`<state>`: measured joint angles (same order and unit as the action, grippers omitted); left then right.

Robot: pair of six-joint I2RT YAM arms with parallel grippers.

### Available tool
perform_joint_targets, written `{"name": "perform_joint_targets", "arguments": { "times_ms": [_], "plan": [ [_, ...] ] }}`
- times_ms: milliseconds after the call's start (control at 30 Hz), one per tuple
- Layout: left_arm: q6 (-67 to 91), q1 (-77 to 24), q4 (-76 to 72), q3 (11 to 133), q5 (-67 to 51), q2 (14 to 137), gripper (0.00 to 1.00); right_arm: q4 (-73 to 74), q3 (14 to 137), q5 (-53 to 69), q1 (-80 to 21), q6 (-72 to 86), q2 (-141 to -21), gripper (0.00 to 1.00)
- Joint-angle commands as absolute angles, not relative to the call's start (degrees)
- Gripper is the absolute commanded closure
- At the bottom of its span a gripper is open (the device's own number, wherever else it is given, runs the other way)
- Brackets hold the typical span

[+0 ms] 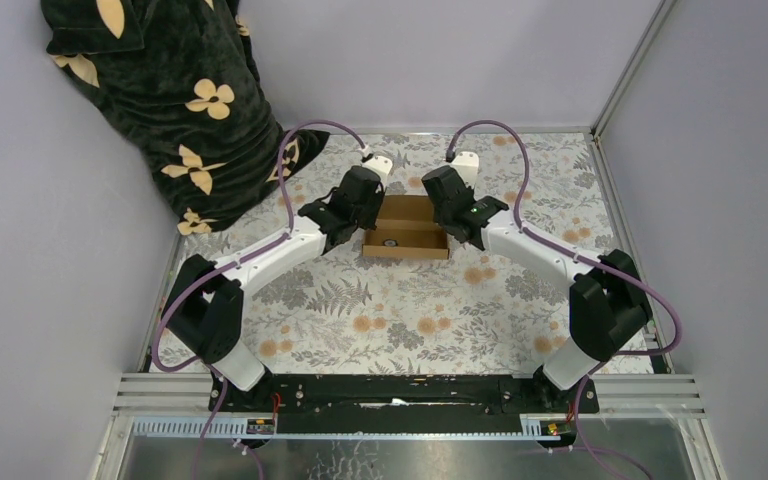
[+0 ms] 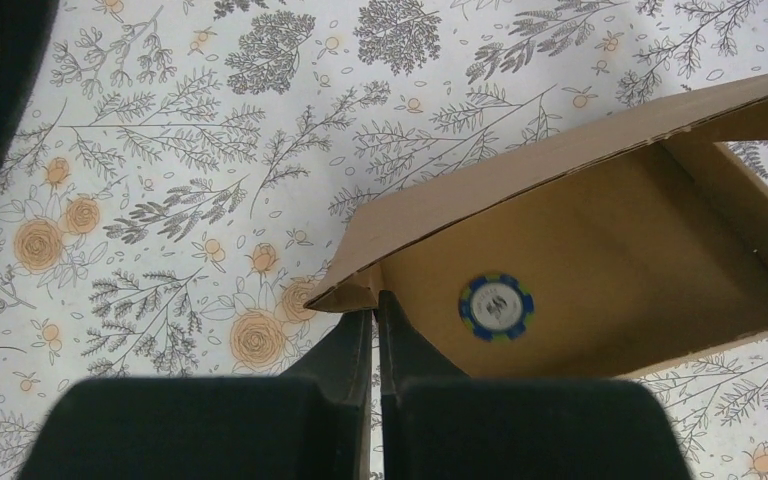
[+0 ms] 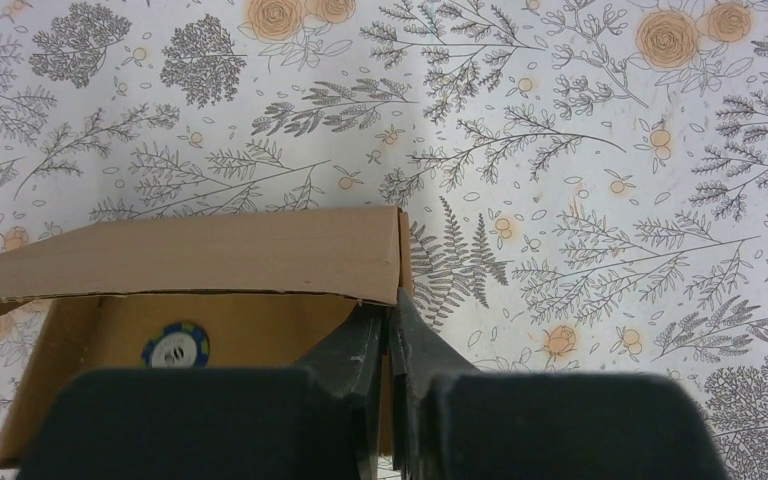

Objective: Fold the paper box

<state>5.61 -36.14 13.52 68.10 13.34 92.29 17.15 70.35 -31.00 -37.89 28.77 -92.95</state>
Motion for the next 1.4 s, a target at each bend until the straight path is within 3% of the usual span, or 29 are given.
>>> {"name": "perform_joint_targets", "arguments": {
  "times_ms": [0, 1367],
  "plan": [
    [8.04, -40.02, 5.38, 66.84, 5.77, 92.31, 0.97, 7.80, 70.54, -24.62, -42.65, 32.04, -90.88, 1.00],
    [11.02, -49.94, -1.52, 51.76, 14.74, 86.80, 0.97, 3.10, 49.82, -32.78, -50.98, 38.75, -83.64, 1.00]
  ]
}}
